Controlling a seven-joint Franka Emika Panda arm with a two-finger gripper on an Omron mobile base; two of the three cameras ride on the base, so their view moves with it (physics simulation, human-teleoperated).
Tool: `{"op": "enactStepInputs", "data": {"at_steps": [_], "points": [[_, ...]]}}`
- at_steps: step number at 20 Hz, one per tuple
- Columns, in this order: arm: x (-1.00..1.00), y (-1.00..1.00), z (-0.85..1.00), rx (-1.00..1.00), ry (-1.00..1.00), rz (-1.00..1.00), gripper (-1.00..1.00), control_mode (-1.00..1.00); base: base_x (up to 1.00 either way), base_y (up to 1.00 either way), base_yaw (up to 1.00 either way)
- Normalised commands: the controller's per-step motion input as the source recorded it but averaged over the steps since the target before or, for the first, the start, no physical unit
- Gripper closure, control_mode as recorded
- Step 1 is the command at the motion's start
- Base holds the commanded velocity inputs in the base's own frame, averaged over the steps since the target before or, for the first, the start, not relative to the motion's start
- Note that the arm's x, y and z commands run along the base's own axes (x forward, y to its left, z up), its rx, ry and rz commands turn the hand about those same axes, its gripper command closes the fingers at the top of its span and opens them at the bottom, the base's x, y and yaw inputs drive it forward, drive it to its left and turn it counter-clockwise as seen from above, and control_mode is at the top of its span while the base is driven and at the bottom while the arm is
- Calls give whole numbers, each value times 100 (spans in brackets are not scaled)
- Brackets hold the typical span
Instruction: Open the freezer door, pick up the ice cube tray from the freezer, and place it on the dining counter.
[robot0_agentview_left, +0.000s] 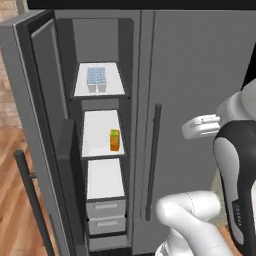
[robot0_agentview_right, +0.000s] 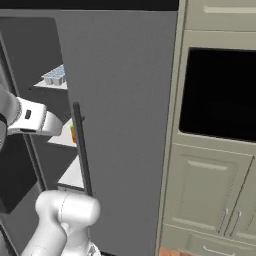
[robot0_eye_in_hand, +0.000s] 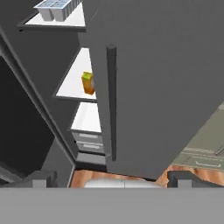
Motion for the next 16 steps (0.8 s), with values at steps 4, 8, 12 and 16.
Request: {"op": "enactStepInputs", "data": {"at_steps": [4,8,12,16], "points": [[0,0,0,0,0,0,-100,100,-17,46,58],[0,0,0,0,0,0,-100,100,-1,24,45],[0,0,0,0,0,0,-100,100,36,0,7],[0,0,0,0,0,0,-100,100,65,0,0]]}}
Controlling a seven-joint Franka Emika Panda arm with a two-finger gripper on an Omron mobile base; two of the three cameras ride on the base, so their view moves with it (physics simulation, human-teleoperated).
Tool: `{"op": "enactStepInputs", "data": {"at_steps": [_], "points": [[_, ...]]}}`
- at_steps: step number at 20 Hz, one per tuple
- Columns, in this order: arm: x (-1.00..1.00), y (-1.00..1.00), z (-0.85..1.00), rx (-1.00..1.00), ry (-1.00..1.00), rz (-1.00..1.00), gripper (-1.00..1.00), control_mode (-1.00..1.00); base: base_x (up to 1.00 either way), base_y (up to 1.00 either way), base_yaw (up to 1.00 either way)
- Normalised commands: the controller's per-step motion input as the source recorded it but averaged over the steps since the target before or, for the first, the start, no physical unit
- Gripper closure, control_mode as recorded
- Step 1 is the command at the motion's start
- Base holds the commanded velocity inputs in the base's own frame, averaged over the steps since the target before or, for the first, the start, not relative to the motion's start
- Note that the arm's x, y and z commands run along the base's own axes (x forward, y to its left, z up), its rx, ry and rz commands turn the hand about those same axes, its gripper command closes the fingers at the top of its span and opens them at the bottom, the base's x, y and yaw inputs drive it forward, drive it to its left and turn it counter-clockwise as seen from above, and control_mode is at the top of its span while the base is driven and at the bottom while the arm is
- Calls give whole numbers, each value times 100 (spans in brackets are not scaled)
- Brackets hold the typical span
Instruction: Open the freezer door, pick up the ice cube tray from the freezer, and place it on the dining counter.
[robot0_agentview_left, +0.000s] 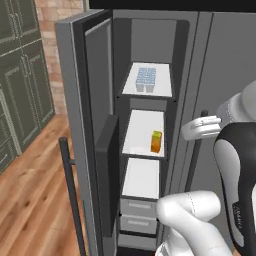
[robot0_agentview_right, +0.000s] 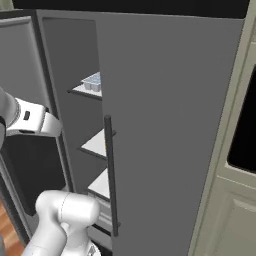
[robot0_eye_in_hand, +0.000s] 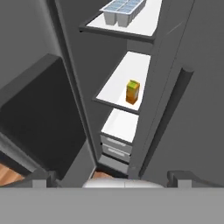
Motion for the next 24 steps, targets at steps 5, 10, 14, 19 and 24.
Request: {"op": "enactStepInputs", "data": {"at_steps": [5,10,14,19,24], "points": [[0,0,0,0,0,0,-100,100,57,17,0],[0,0,0,0,0,0,-100,100,15,46,0],[0,0,0,0,0,0,-100,100,8,58,0],[0,0,0,0,0,0,-100,100,2,15,-1],[0,0,0,0,0,0,-100,100,9,8,-8]]}}
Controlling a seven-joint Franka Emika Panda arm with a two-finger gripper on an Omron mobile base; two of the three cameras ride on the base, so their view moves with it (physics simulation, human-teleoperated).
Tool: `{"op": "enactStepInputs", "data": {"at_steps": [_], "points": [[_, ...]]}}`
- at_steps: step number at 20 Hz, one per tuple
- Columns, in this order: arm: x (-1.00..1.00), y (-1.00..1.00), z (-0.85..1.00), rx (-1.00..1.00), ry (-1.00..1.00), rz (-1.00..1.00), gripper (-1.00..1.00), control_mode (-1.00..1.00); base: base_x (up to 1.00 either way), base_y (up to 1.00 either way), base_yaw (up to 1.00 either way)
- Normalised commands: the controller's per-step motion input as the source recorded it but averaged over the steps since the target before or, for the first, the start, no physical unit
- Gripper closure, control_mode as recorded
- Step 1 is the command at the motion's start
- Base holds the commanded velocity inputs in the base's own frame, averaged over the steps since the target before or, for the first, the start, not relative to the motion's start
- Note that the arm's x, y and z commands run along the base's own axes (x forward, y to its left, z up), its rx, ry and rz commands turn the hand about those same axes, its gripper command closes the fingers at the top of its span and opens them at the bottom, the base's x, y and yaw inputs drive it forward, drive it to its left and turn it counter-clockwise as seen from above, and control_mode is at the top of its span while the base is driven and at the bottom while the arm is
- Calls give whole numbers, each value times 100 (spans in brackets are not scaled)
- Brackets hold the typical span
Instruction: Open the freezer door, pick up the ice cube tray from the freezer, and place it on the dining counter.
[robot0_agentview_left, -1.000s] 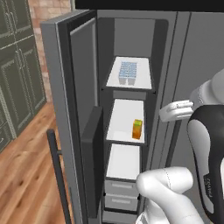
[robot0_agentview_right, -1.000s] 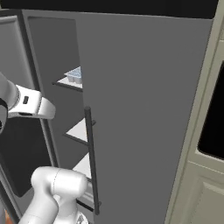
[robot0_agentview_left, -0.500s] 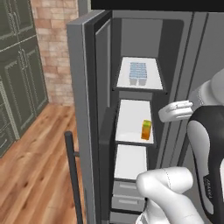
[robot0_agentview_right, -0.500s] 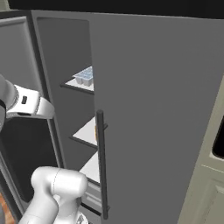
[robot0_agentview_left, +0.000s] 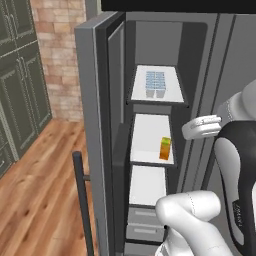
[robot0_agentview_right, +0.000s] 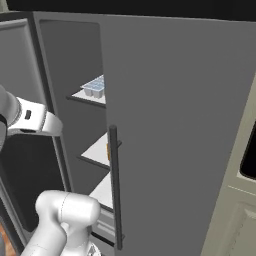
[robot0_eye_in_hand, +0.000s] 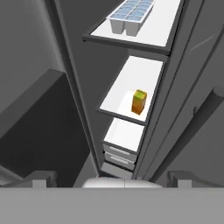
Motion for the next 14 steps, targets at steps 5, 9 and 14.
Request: {"op": "enactStepInputs", "data": {"at_steps": [5,9,14], "points": [[0,0,0,0,0,0,-100,100,6,15,-12],[0,0,0,0,0,0,-100,100,0,25,-14],[0,0,0,0,0,0,-100,100,0,33,-16]]}}
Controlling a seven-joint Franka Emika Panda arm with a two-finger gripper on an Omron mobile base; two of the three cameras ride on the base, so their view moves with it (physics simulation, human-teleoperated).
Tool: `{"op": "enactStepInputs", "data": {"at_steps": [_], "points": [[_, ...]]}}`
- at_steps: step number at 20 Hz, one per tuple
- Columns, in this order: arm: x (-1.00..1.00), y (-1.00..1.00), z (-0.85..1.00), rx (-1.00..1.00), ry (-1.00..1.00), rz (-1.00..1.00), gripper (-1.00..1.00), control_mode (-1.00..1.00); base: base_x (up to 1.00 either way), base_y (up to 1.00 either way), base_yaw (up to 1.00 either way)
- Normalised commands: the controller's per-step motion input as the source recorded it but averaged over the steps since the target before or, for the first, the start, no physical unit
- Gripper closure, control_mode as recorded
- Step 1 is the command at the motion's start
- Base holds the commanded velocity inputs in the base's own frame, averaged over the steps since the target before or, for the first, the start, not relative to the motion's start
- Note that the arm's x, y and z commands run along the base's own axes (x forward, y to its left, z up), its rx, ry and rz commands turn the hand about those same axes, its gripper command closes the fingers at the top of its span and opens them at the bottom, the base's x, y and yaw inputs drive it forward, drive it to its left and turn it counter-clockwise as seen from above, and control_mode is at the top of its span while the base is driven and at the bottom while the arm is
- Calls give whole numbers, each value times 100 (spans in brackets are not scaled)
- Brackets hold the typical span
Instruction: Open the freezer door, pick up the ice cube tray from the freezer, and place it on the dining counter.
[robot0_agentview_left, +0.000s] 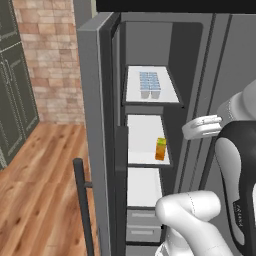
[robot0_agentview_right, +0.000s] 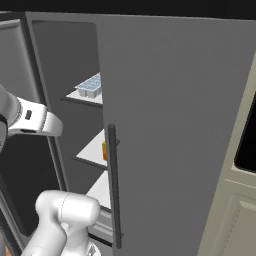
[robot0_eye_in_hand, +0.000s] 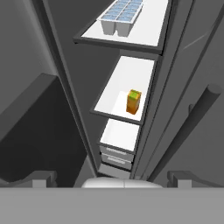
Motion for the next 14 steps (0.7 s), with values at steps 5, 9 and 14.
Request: {"op": "enactStepInputs", "data": {"at_steps": [5,9,14], "points": [[0,0,0,0,0,0,-100,100,0,35,-13],[0,7,0,0,0,-3,-100,-100,0,23,-10],[0,20,0,6,0,-19,-100,-100,0,0,0]]}}
